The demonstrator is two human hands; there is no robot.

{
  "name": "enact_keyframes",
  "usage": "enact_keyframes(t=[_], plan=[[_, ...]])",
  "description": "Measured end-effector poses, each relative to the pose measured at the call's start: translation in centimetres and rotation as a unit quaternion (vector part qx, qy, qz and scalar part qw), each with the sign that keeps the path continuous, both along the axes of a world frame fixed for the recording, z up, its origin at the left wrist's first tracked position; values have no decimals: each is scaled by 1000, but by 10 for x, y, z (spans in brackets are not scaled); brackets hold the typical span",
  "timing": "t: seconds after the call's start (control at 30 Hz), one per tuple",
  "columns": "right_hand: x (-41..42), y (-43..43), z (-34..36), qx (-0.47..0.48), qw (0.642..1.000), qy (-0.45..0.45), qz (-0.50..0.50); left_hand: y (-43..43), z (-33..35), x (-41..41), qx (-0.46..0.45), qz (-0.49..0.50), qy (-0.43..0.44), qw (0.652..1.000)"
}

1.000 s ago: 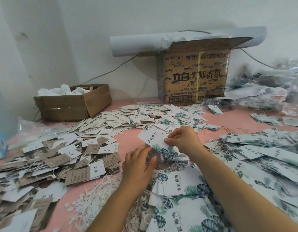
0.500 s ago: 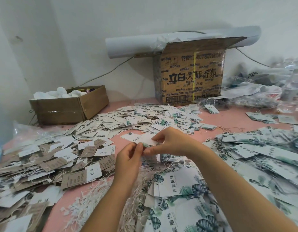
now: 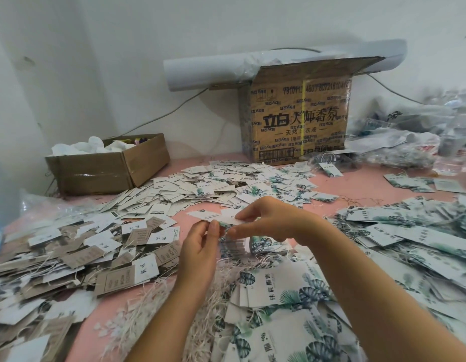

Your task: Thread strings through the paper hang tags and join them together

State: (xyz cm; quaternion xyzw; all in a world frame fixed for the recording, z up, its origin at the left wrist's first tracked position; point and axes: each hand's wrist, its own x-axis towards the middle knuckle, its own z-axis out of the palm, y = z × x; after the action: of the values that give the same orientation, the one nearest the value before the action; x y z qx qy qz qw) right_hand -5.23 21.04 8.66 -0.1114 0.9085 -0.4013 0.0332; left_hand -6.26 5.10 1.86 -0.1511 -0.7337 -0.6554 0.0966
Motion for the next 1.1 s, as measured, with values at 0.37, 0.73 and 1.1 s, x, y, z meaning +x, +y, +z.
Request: enact_keyframes(t=[0.37,0.73,1.1], plan=[[1,5,4,-58,998,-32,-2,2,-1,-2,-3,-4,-4,1000],[1,5,2,-29,999,-4,-32,3,2,-2,137,-1,-105,985],[3,-4,0,-21,999,28,-11,-1,8,0,179,-34,-90,979]])
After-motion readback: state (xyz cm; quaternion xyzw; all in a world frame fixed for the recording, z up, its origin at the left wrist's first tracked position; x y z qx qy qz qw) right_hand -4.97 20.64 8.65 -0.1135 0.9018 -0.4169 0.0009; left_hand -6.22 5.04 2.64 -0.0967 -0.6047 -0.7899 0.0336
